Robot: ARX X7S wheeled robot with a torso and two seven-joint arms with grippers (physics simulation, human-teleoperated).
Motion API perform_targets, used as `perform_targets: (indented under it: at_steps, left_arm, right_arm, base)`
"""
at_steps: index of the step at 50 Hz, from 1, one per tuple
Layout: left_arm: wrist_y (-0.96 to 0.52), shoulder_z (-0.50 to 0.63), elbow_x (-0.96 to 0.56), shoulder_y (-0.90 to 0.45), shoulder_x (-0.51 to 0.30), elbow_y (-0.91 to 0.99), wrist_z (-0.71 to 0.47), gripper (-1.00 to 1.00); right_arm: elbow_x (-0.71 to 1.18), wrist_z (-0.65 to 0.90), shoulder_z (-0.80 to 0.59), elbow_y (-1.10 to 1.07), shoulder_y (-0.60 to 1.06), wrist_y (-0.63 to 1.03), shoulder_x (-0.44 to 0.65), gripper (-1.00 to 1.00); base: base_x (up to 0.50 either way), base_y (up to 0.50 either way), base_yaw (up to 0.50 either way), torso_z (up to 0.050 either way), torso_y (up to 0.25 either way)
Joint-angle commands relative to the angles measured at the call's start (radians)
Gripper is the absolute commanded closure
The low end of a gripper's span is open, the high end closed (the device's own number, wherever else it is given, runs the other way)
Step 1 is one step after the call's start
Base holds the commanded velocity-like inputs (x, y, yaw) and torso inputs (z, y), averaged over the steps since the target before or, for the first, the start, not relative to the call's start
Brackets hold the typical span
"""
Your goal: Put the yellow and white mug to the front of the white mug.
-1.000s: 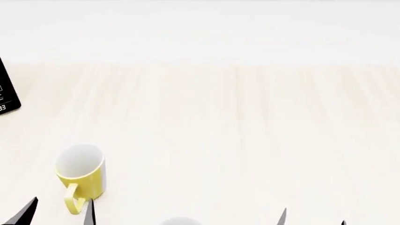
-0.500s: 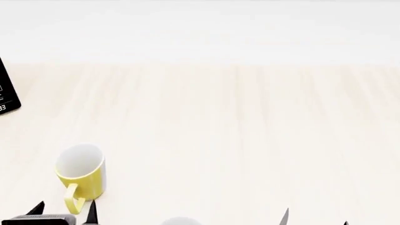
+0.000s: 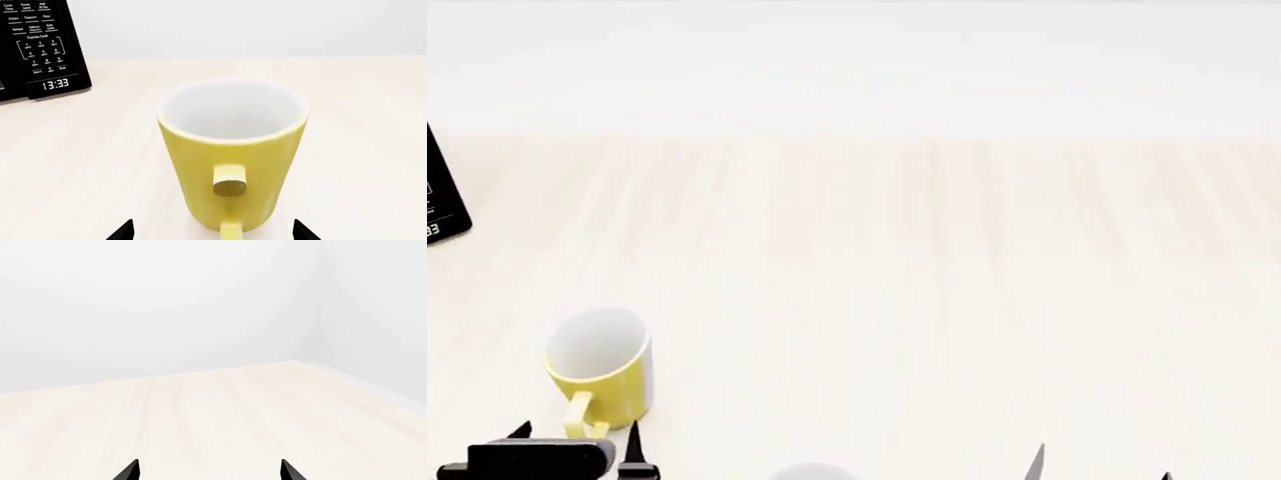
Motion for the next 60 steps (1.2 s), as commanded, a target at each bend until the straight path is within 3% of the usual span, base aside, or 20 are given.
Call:
perform_targets:
  at_steps: [1,9,10,31,39,44,48,55,60]
  left_arm:
    - [0.000,0.025,0.029,-0.041,0.007,-0.074,-0.025,-1.00]
    - [-0.016,0.039,0.036,-0.026,0.000,-0.024,-0.038,-1.00]
    - [-0.005,0.036,0.027,-0.017,-0.002,-0.009,-0.030,1.00]
    - [0.013,0.054,0.013,-0.005,-0.020,0.011,-0.016,1.00]
    - [0.071,0.077,-0.004,-0.042,-0.048,-0.021,0.075,1.00]
    - [0.122,0.100,-0.009,-0.121,-0.067,-0.097,0.167,1.00]
    - [0.051,0.079,-0.195,-0.148,-0.077,-0.045,0.375,1.00]
    - [0.036,0.106,-0.231,-0.183,-0.092,-0.030,0.474,1.00]
    - [-0.003,0.150,-0.283,-0.230,-0.098,-0.059,0.631,1.00]
  right_arm:
    - [0.007,0.005,-0.005,0.000,0.000,-0.002,0.006,-1.00]
    - [0.008,0.007,-0.011,0.006,0.001,-0.005,0.009,-1.00]
    - [0.010,0.007,-0.011,0.007,0.001,-0.007,0.009,-1.00]
    - [0.011,0.018,-0.023,0.022,0.010,-0.013,0.018,-1.00]
    - [0.015,0.024,-0.021,0.011,0.004,-0.013,0.024,-1.00]
    - [0.019,0.027,-0.020,0.007,0.002,-0.015,0.027,-1.00]
    - [0.020,0.028,-0.021,0.011,0.004,-0.016,0.028,-1.00]
    - [0.025,0.030,-0.023,0.005,0.002,-0.015,0.033,-1.00]
    - [0.029,0.034,-0.021,0.000,0.000,-0.018,0.036,-1.00]
  base:
    - [0.00,0.00,0.00,0.000,0.000]
    - [0.00,0.00,0.00,0.000,0.000]
    - [0.00,0.00,0.00,0.000,0.000]
    - [0.00,0.00,0.00,0.000,0.000]
    - [0.00,0.00,0.00,0.000,0.000]
    - [0.00,0.00,0.00,0.000,0.000]
    - [0.00,0.00,0.00,0.000,0.000]
    - [0.00,0.00,0.00,0.000,0.002]
    - [0.00,0.00,0.00,0.000,0.000]
